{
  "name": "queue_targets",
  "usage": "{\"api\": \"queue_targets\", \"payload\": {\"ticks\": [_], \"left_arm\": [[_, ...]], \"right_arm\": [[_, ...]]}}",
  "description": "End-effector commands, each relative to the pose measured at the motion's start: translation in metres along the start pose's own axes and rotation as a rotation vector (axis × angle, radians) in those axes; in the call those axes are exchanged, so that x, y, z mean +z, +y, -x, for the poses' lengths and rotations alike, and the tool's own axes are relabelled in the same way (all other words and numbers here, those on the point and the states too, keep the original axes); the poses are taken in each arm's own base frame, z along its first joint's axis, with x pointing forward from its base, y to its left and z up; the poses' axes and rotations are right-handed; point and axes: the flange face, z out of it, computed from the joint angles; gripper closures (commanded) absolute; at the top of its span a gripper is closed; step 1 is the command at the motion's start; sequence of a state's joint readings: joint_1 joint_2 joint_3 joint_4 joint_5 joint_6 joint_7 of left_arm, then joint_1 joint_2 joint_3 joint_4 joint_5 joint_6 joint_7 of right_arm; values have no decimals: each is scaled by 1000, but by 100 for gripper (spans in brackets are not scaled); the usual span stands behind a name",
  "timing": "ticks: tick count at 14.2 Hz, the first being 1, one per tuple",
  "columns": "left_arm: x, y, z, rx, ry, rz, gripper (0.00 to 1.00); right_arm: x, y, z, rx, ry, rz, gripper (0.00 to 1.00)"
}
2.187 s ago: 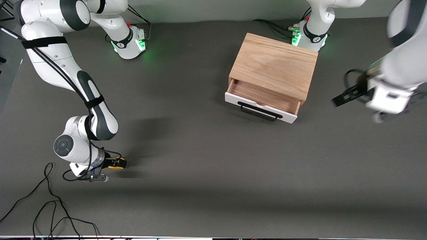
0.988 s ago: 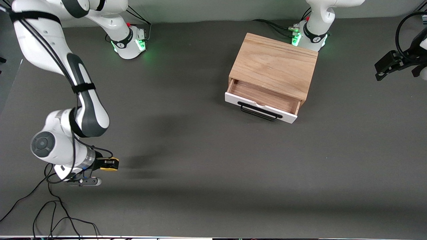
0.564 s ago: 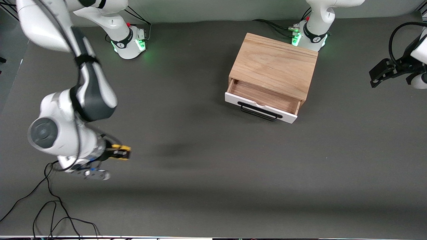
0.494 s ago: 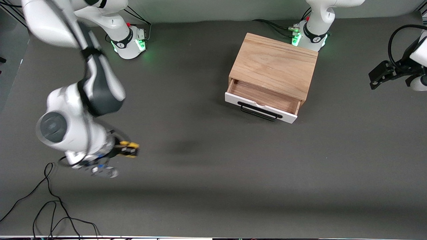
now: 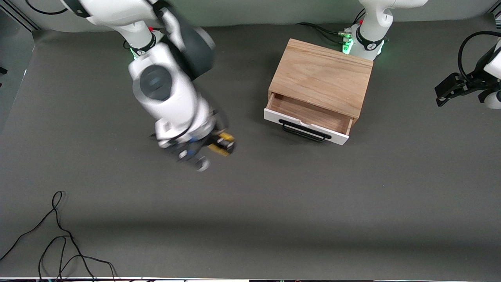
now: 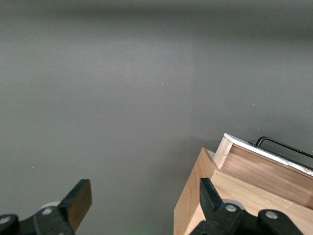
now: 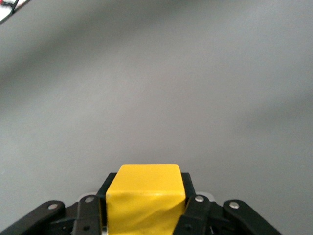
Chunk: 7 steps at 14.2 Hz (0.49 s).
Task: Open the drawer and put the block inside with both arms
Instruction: 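Carry the yellow cube with the right gripper over the open drawer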
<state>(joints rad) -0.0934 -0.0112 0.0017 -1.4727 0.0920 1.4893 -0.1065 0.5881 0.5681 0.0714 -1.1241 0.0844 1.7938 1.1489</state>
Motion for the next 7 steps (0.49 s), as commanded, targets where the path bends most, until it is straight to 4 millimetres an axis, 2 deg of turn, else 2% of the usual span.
{"api": "queue_targets", "payload": {"ticks": [1, 3, 6, 7], "left_arm": [[-14, -11, 11, 28, 27, 3, 2], [-17, -13, 13, 23, 36, 21, 1], [-10, -11, 7, 24, 46, 30, 1], [-6, -10, 1, 14, 65, 35, 1]], "right_arm": [[31, -44, 81, 70, -16, -25, 100], [56, -62, 128, 63, -23, -35, 100], [104, -76, 194, -1, -17, 1, 100], [111, -78, 202, -10, -13, 4, 100]]}}
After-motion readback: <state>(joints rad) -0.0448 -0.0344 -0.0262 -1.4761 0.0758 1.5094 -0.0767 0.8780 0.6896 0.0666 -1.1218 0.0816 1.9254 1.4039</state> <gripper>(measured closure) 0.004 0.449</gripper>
